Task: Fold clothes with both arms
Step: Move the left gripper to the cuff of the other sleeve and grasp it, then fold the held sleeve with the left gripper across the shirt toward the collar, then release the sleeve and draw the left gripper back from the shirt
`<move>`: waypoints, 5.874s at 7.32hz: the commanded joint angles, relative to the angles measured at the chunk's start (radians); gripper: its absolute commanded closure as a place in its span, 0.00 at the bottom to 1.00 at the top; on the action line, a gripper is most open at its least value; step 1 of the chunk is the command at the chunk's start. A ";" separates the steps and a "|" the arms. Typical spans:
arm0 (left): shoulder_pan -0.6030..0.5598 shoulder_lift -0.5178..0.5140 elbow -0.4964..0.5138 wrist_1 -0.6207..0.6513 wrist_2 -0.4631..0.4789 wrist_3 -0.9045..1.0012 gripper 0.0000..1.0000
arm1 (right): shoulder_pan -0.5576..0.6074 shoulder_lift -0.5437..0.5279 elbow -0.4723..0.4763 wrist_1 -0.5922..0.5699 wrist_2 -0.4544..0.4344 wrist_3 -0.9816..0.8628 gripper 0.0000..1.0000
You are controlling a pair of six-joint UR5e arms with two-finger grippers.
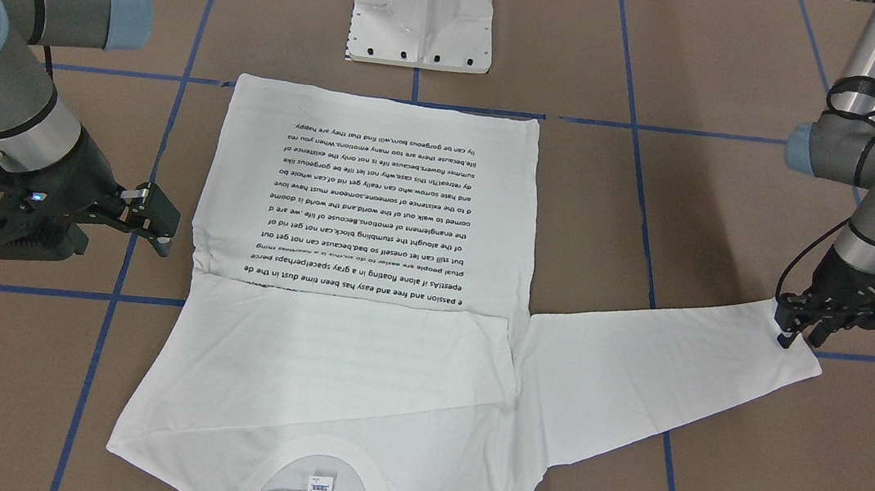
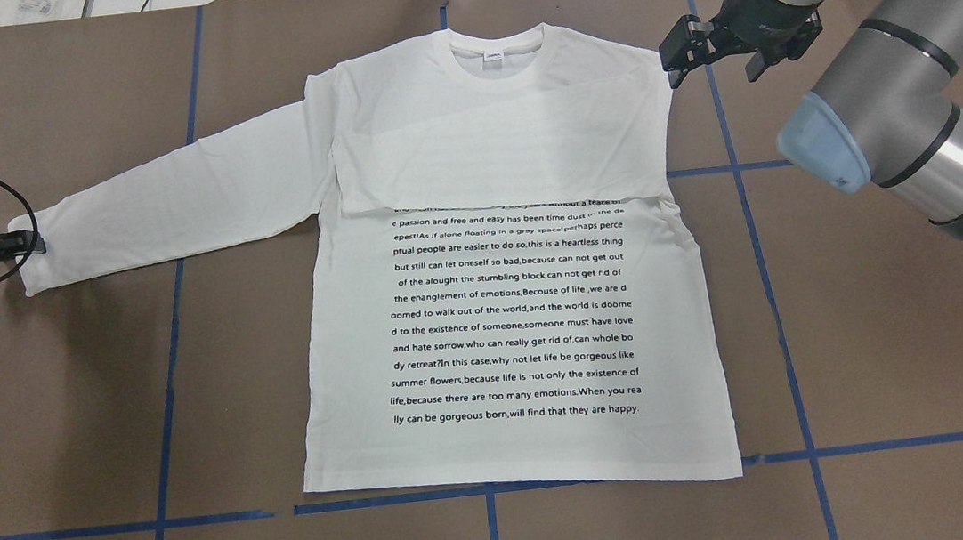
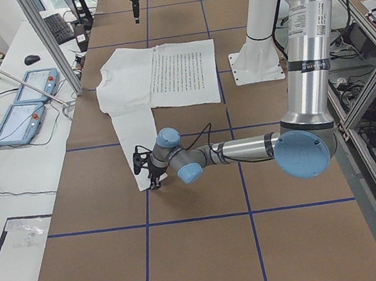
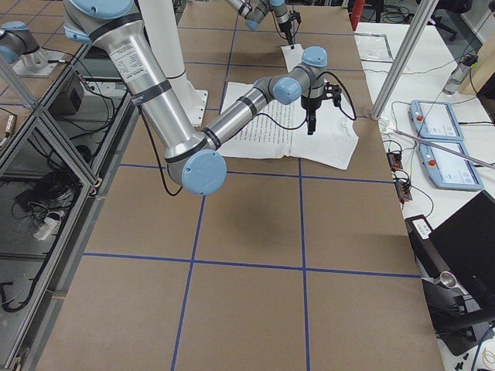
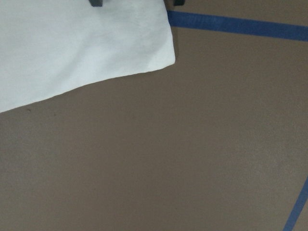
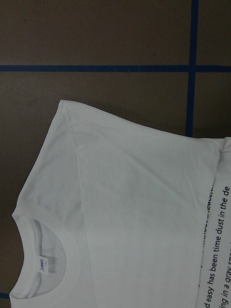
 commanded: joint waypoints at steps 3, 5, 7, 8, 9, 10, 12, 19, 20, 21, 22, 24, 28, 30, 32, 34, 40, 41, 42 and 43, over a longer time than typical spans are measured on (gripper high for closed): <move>-0.001 -0.001 -0.016 0.012 -0.002 -0.002 0.95 | 0.000 0.000 0.000 0.000 0.000 0.000 0.00; -0.003 -0.001 -0.113 0.109 -0.008 -0.005 1.00 | 0.000 0.000 0.002 0.000 0.000 0.000 0.00; -0.001 -0.002 -0.331 0.369 -0.020 -0.008 1.00 | 0.003 -0.009 0.009 0.000 0.001 0.000 0.00; 0.001 -0.058 -0.422 0.513 -0.070 -0.011 1.00 | 0.002 -0.043 0.038 0.000 0.001 -0.001 0.00; 0.001 -0.176 -0.471 0.677 -0.101 -0.015 1.00 | 0.002 -0.090 0.070 0.002 0.001 -0.014 0.00; 0.002 -0.321 -0.464 0.835 -0.112 -0.025 1.00 | 0.005 -0.122 0.080 0.006 0.005 -0.018 0.00; 0.010 -0.488 -0.414 0.924 -0.174 -0.105 1.00 | 0.009 -0.208 0.115 0.012 0.003 -0.061 0.00; 0.136 -1.183 0.159 0.694 -0.298 -0.580 1.00 | 0.029 -0.365 0.158 0.017 -0.002 -0.140 0.00; 0.145 -1.176 0.221 0.617 -0.295 -0.596 1.00 | 0.029 -0.365 0.157 0.017 -0.003 -0.140 0.00; 0.146 -1.159 0.243 0.586 -0.287 -0.594 1.00 | 0.029 -0.362 0.158 0.017 -0.003 -0.129 0.00; 0.152 -1.144 0.245 0.579 -0.272 -0.596 1.00 | 0.028 -0.356 0.158 0.017 -0.003 -0.124 0.00; 0.221 -1.140 0.303 0.486 -0.197 -0.622 1.00 | 0.028 -0.354 0.152 0.017 -0.005 -0.124 0.00; 0.358 -1.168 0.465 0.283 -0.010 -0.666 1.00 | 0.028 -0.353 0.155 0.017 -0.002 -0.123 0.00; 0.414 -1.180 0.539 0.173 0.108 -0.674 0.01 | 0.026 -0.351 0.153 0.017 -0.003 -0.123 0.00; 0.429 -1.197 0.533 0.168 0.121 -0.651 0.00 | 0.023 -0.347 0.149 0.017 -0.005 -0.124 0.00; 0.387 -1.186 0.533 0.179 0.114 -0.549 0.01 | 0.025 -0.338 0.161 0.017 -0.005 -0.120 0.00; 0.286 -0.626 -0.214 0.497 -0.003 -0.297 0.02 | -0.232 -0.351 0.350 0.087 -0.120 0.330 0.00; 0.268 -0.520 -0.367 0.559 -0.005 -0.225 0.02 | -0.341 -0.357 0.350 0.136 -0.228 0.436 0.00; 0.264 -0.437 -0.478 0.596 -0.005 -0.175 0.01 | -0.423 -0.357 0.357 0.144 -0.268 0.521 0.00; 0.264 -0.391 -0.525 0.598 -0.005 -0.173 0.01 | -0.507 -0.364 0.361 0.149 -0.325 0.579 0.01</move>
